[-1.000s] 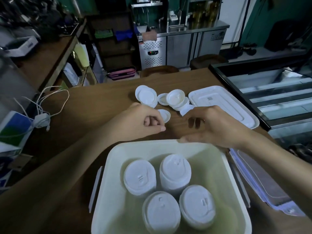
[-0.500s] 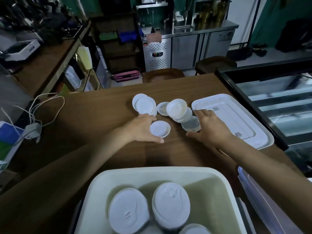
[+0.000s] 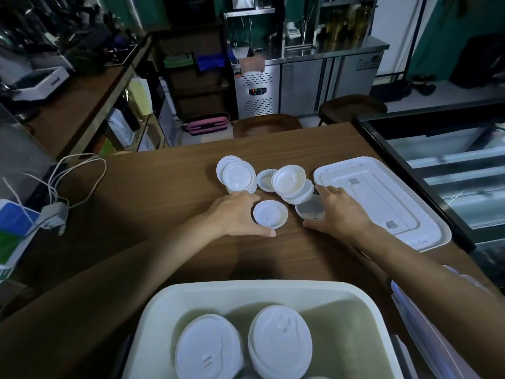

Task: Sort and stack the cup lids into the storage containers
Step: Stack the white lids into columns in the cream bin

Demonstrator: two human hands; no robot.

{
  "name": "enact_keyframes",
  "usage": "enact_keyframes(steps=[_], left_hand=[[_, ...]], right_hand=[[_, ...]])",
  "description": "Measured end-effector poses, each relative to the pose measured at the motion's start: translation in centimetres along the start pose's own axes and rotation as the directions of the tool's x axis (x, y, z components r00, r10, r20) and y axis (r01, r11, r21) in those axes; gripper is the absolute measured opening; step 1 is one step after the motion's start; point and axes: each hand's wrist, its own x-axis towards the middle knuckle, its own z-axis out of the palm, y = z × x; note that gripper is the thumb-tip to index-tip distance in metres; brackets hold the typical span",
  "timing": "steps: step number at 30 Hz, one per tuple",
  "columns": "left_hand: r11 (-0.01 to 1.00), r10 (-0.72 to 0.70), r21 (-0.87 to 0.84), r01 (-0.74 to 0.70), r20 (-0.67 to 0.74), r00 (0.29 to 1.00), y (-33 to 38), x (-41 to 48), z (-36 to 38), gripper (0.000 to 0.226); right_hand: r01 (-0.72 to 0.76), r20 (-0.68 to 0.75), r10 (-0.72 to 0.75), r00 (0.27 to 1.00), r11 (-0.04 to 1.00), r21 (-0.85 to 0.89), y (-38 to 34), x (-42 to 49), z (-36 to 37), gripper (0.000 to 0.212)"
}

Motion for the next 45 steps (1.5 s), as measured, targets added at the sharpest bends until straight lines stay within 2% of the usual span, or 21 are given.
enact_keyframes(steps=[4,7,11,18,22,27,31,36,38,40,43,45], left_hand=[[1.000,0.027,-0.014,-0.027,-0.011,1.000,0.5,0.4,0.2,0.069],[0.995,0.027,-0.095,-0.026,0.008,1.000,0.9,0.3,0.0,0.060],[0.985,0.094,-0.148,-0.091,0.015,0.995,1.2,-1.2,-1.4,0.051],[0.948,0.174,-0.252,-0.193,-0.096,0.980,1.8,-7.9,-6.3,0.064],[0.934,0.238,-0.234,-0.268,-0.148,0.960,2.7,-12.6,-7.9,0.073],[0.924,0.300,-0.201,-0.327,-0.153,0.942,3.8,-18.2,-8.8,0.082],[0.937,0.299,-0.163,-0.310,-0.086,0.950,4.5,-21.6,-9.4,0.086],[0.943,0.259,-0.208,-0.258,-0.022,0.966,4.2,-24.1,-8.7,0.093],[0.948,0.235,-0.218,-0.230,-0.001,0.972,4.0,-24.8,-8.4,0.094],[0.963,0.220,-0.157,-0.217,0.000,0.976,3.7,-25.3,-8.0,0.091],[0.976,0.216,-0.004,-0.217,-0.029,0.976,3.4,-25.9,-6.9,0.076],[0.976,0.207,0.077,-0.203,-0.039,0.978,3.4,-26.2,-6.1,0.069]], right_hand=[[-0.018,0.034,0.016,0.999,0.999,0.049,-0.1,-0.3,-0.1,0.096],[-0.017,0.033,0.014,0.999,0.995,0.094,-0.1,-1.2,-0.5,0.103],[0.001,0.014,-0.003,1.000,0.990,0.144,-0.1,-3.0,-1.8,0.097],[0.160,-0.089,-0.135,0.987,0.891,0.425,-1.8,-8.3,-6.8,0.092],[0.270,-0.091,-0.257,0.962,0.853,0.446,-4.3,-12.1,-9.3,0.080],[0.369,-0.068,-0.389,0.919,0.783,0.501,-6.6,-16.7,-10.7,0.076],[0.430,-0.037,-0.495,0.868,0.713,0.554,-7.8,-19.4,-10.8,0.072],[0.487,0.004,-0.536,0.844,0.769,0.413,-8.6,-20.7,-10.1,0.073],[0.508,0.017,-0.548,0.836,0.786,0.351,-9.0,-21.2,-10.0,0.064],[0.522,0.044,-0.553,0.832,0.808,0.273,-9.3,-21.4,-9.7,0.059],[0.476,0.141,-0.487,0.862,0.873,0.106,-9.6,-21.3,-8.9,0.076],[0.476,0.189,-0.466,0.864,0.880,-0.007,-10.0,-21.5,-8.3,0.076]])
